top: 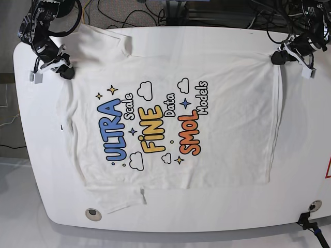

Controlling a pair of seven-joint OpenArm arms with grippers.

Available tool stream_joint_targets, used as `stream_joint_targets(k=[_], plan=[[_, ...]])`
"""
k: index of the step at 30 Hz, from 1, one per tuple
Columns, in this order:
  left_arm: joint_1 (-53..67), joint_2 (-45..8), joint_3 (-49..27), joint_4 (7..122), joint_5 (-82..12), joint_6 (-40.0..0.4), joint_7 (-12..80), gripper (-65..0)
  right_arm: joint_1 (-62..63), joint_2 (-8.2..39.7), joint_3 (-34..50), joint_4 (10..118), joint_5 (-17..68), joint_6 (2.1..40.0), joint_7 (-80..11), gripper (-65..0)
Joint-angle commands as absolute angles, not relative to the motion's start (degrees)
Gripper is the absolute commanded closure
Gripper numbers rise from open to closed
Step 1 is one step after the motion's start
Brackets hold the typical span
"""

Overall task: Fold the T-shirt properly
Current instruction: 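Pull the grasped shoulders back, dragging the shirt toward the robot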

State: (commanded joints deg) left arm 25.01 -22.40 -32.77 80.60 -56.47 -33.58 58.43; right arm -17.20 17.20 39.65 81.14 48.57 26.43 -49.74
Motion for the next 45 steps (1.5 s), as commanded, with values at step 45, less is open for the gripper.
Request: stream_joint_targets(k=[45], plan=[[38.8,-21.7,-45.9,100.4,-57.4,-36.2,61.6,0.0,-30.7,17.0,43.7,98.9,50.6,26.6,-54.4,0.0]])
